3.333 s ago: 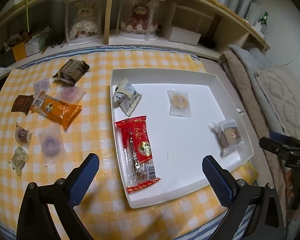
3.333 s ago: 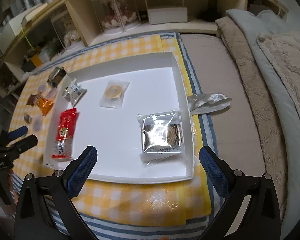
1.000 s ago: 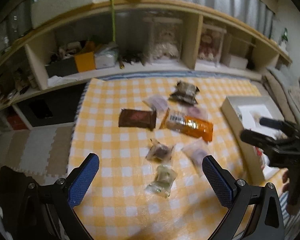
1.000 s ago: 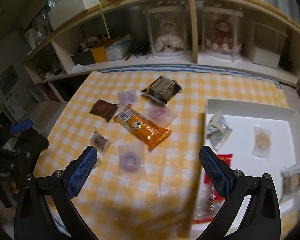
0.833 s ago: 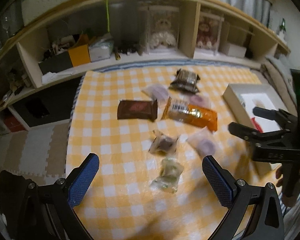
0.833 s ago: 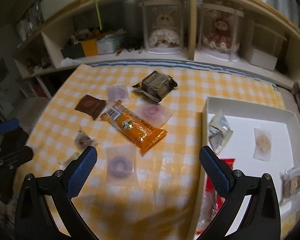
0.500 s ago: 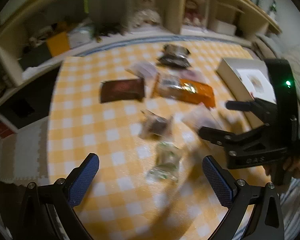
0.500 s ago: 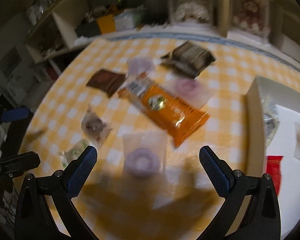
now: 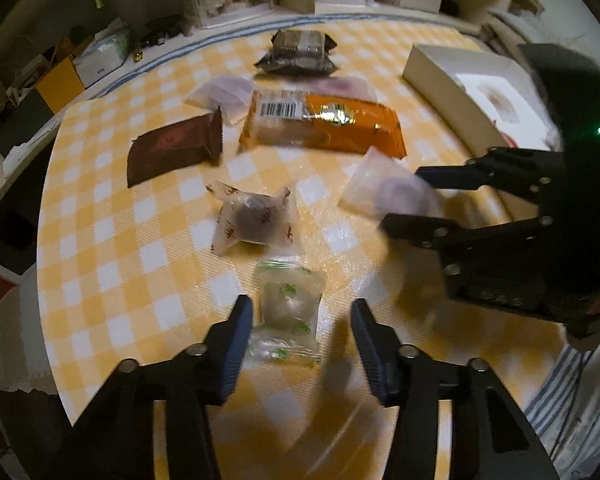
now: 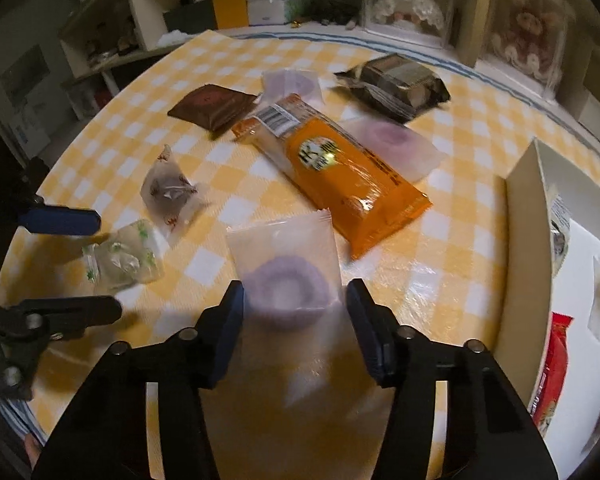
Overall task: Organize snacks
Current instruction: 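Grasp the purple-ring pastry packet with the right gripper while the left grasps the green-dotted candy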
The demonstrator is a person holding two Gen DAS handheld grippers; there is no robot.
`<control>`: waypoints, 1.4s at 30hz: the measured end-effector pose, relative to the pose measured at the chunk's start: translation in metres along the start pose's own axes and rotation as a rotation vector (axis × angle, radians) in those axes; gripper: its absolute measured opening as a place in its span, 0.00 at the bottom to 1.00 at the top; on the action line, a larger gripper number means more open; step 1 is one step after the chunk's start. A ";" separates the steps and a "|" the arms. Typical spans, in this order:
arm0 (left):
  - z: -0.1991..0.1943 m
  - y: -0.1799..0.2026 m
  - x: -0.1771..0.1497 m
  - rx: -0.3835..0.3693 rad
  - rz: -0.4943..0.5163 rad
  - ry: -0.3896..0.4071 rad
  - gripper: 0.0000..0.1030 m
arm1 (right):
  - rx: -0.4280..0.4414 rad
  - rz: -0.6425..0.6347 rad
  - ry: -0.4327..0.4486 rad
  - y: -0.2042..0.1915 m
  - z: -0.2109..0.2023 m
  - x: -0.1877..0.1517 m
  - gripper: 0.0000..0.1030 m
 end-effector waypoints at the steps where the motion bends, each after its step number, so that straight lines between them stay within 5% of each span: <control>1: 0.003 0.002 0.001 0.007 0.002 -0.004 0.40 | -0.002 0.008 -0.009 0.003 -0.001 -0.002 0.51; 4: 0.012 0.006 0.003 0.021 0.007 -0.021 0.31 | -0.017 0.012 -0.019 0.006 -0.005 -0.007 0.50; 11: 0.009 0.006 0.002 0.019 -0.024 -0.030 0.27 | -0.014 0.031 -0.038 0.010 -0.012 -0.015 0.48; 27: -0.069 0.002 0.004 0.042 -0.155 0.230 0.26 | 0.033 0.104 0.104 0.019 -0.068 0.007 0.47; 42: -0.133 0.026 -0.003 0.060 -0.222 0.392 0.26 | 0.034 0.116 0.242 0.026 -0.131 0.021 0.47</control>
Point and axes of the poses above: each gripper's, at about its wrist camera, not at the fingertips, and z roughly the way its jaws point, y to its right, x to its top, the point moved 2 cm from there along z, roughly the way its jaws point, and after that the axes turned 3 degrees about z, right-handed, at the moved point
